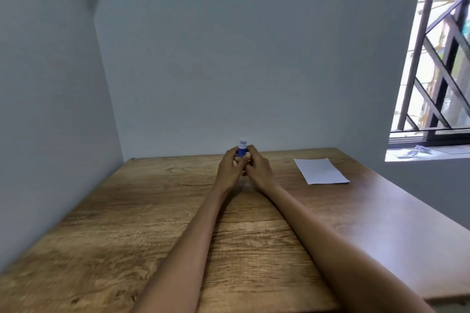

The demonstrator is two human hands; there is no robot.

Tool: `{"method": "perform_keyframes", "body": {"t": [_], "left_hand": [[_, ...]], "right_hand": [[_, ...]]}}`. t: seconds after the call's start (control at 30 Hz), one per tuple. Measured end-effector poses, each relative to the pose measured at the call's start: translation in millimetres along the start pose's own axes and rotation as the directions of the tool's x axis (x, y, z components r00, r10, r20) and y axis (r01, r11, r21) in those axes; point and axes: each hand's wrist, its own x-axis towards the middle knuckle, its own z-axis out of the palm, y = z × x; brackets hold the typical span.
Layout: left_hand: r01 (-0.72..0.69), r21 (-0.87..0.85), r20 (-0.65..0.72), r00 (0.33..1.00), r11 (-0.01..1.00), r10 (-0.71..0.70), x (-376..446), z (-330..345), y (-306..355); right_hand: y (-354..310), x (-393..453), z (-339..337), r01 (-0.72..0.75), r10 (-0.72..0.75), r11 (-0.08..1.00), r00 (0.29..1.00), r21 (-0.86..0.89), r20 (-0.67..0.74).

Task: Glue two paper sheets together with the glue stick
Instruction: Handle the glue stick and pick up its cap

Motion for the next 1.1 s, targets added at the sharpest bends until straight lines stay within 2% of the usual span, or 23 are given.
{"method": "perform_keyframes", "body": {"t": [0.13, 0.2, 0.33, 0.43, 0.47, 0.53, 0.6, 0.67, 0.73, 0.83, 0.9, 0.93, 1.0, 1.1], "left_hand": [[0.000, -0.137, -0.024, 1.000, 0.991, -0.003, -4, -9, 5], [0.004, -0.180, -0.024, 1.000, 0.984, -0.008, -5, -14, 8], [0.059, -0.265, 0.088, 0.995, 0.962, -0.037, -11, -22, 15], [0.074, -0.282, 0.125, 0.991, 0.957, -0.040, -11, -26, 22], [0.078, -0.273, 0.139, 0.989, 0.959, -0.041, -11, -27, 22], [0.085, -0.266, 0.138, 0.989, 0.960, -0.049, -12, -29, 20], [0.076, -0.250, 0.109, 0.993, 0.965, -0.050, -11, -26, 17], [0.062, -0.231, 0.090, 0.995, 0.971, -0.043, -10, -22, 17], [0.054, -0.231, 0.089, 0.995, 0.972, -0.034, -9, -20, 18], [0.070, -0.228, 0.116, 0.992, 0.971, -0.045, -9, -22, 17], [0.076, -0.232, 0.118, 0.992, 0.970, -0.049, -9, -25, 16], [0.077, -0.242, 0.109, 0.993, 0.967, -0.052, -10, -26, 16], [0.083, -0.262, 0.085, 0.994, 0.962, -0.063, -9, -27, 14], [0.099, -0.305, 0.092, 0.993, 0.947, -0.074, -9, -25, 16]], "right_hand": [[-14, -13, 3, -0.022, 0.010, 0.988, 0.997, 0.151, 0.083], [-16, -17, -1, -0.082, 0.036, 0.970, 0.980, 0.231, 0.195], [-14, -20, -6, -0.296, 0.113, 0.889, 0.882, 0.350, 0.458], [-11, -17, -9, -0.396, 0.113, 0.798, 0.838, 0.454, 0.534], [-11, -17, -10, -0.388, 0.111, 0.806, 0.841, 0.446, 0.530], [-12, -15, -7, -0.255, 0.113, 0.922, 0.897, 0.292, 0.428], [-13, -14, -2, -0.100, 0.092, 0.995, 0.973, 0.023, 0.214], [-14, -15, 4, -0.034, 0.039, 0.987, 0.999, -0.157, 0.031], [-15, -15, 6, 0.000, 0.005, 0.991, 0.999, -0.137, 0.042], [-15, -15, 0, -0.118, 0.079, 0.988, 0.941, 0.101, 0.329], [-15, -15, -5, -0.166, 0.098, 0.977, 0.909, 0.135, 0.405], [-14, -14, -6, -0.133, 0.084, 0.985, 0.924, 0.108, 0.374], [-15, -11, -2, -0.057, 0.056, 0.998, 0.973, -0.003, 0.224], [-18, -12, 5, -0.047, 0.049, 0.986, 0.999, -0.161, 0.006]]}}
